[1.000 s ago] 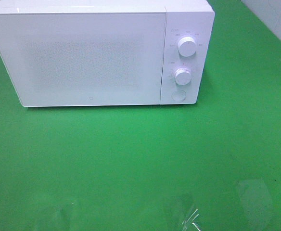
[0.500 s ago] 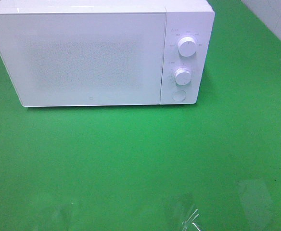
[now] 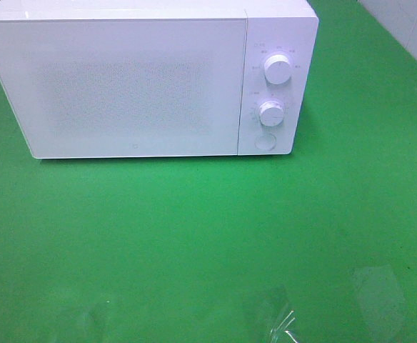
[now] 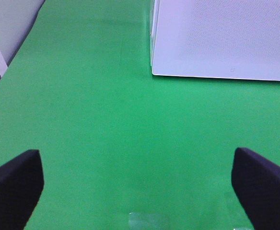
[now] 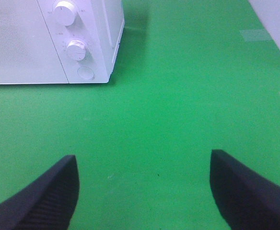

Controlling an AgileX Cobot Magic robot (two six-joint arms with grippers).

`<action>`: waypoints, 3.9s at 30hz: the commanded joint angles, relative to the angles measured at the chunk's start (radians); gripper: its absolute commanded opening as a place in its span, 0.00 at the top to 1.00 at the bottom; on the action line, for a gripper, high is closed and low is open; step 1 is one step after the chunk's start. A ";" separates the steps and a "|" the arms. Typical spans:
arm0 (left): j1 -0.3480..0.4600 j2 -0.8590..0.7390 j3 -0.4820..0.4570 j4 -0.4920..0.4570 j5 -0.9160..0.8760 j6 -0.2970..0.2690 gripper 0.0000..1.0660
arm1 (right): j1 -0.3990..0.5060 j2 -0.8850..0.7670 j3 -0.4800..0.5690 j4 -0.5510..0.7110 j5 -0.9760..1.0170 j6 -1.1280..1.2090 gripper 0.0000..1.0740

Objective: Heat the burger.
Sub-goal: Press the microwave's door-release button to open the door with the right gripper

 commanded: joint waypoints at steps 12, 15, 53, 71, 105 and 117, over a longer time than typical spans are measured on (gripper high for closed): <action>0.001 -0.015 0.002 0.001 -0.010 -0.005 0.06 | -0.005 0.076 -0.057 0.003 -0.103 -0.016 0.29; 0.001 -0.015 0.002 0.001 -0.010 -0.005 0.06 | -0.005 0.115 -0.057 0.002 -0.139 -0.016 0.29; 0.001 -0.015 0.002 0.001 -0.010 -0.005 0.06 | -0.005 0.930 0.099 -0.001 -1.221 0.003 0.29; 0.001 -0.015 0.002 0.001 -0.010 -0.005 0.06 | 0.006 1.289 0.139 0.080 -1.660 -0.139 0.29; 0.001 -0.015 0.002 0.001 -0.010 -0.006 0.06 | 0.742 1.664 0.167 0.855 -2.131 -0.389 0.29; 0.001 -0.015 0.002 0.001 -0.010 -0.006 0.06 | 0.766 1.721 0.120 0.866 -2.143 -0.096 0.31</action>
